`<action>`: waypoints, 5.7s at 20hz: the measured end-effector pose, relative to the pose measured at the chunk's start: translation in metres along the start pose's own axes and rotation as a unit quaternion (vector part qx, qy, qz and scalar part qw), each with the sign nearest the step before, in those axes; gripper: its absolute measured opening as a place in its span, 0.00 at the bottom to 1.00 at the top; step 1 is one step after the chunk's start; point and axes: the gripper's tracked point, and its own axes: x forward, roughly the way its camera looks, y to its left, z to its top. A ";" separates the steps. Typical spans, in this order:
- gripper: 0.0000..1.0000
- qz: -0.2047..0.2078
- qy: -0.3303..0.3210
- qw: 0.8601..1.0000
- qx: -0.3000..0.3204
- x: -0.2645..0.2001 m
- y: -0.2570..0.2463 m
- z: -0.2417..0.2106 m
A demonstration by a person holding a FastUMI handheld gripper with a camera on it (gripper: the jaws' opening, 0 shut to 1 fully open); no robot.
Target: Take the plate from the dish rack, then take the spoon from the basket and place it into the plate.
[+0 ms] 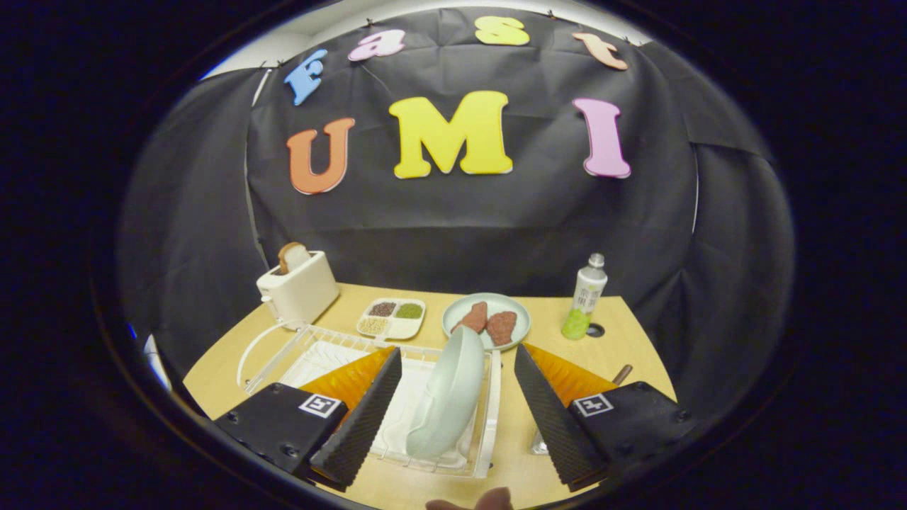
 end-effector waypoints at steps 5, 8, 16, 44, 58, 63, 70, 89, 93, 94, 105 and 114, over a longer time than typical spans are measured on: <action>1.00 0.009 0.042 0.998 0.042 0.026 0.006 -0.009; 0.95 0.014 0.085 0.994 0.071 0.041 0.012 -0.022; 0.42 -0.040 0.113 0.985 0.122 0.036 0.009 -0.031; 0.18 0.091 0.090 0.983 0.132 -0.092 0.011 -0.124; 0.16 0.123 0.117 0.947 0.273 -0.064 -0.017 -0.263; 0.21 0.125 0.127 0.941 0.287 -0.049 -0.022 -0.274; 0.34 0.114 0.118 0.946 0.279 -0.049 -0.036 -0.274; 1.00 -0.079 -0.174 0.979 0.064 -0.078 -0.160 -0.096; 1.00 -0.067 -0.149 0.984 0.073 -0.025 -0.178 -0.078; 1.00 -0.066 -0.145 0.985 0.074 -0.014 -0.182 -0.074; 0.81 0.000 -0.065 0.987 0.146 0.084 -0.197 -0.063; 0.22 0.016 -0.060 0.986 0.154 0.075 -0.185 -0.058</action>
